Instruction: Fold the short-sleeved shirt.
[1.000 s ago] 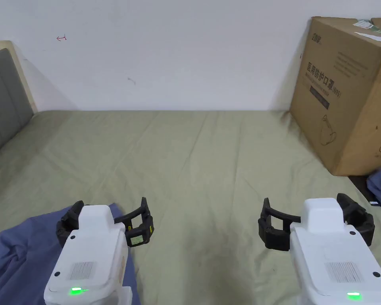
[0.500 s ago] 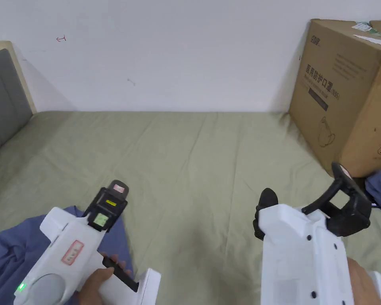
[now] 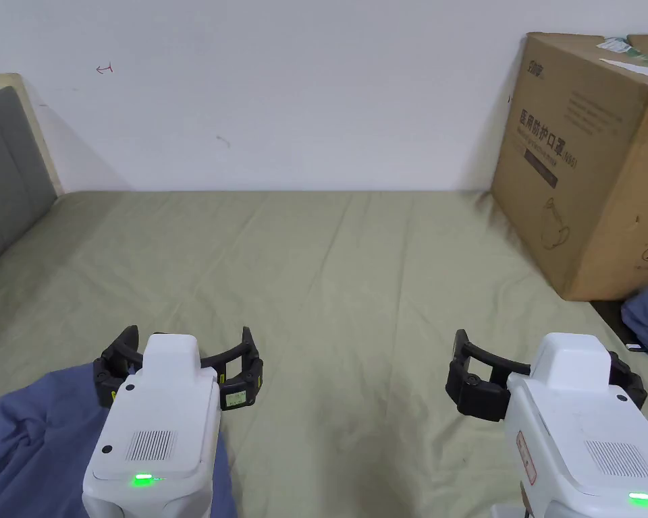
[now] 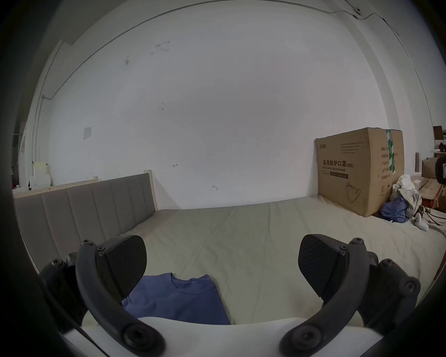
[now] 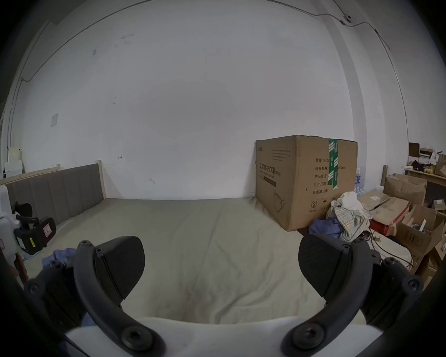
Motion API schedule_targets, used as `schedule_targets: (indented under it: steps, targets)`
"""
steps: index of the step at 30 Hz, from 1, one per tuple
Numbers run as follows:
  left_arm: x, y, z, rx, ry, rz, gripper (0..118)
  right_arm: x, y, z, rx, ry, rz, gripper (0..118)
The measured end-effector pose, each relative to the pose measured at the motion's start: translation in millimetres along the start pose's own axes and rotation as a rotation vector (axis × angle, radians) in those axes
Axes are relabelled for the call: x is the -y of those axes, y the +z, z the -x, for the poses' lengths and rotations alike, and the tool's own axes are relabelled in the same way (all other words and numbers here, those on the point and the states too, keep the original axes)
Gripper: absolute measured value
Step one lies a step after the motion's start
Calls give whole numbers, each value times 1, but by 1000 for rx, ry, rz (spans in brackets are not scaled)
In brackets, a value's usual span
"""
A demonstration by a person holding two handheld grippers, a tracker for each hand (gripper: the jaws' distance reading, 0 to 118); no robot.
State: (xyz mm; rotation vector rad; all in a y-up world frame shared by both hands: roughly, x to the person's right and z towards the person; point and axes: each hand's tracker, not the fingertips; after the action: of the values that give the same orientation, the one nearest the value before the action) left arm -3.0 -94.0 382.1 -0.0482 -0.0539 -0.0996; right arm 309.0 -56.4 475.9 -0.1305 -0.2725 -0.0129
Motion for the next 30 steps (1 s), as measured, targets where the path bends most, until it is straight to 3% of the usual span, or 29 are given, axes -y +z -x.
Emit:
schedule_targets:
  steps: [30]
  targets:
    - [-4,1,5,1,21,-5,118,-5,-3,3,4,23,11,117]
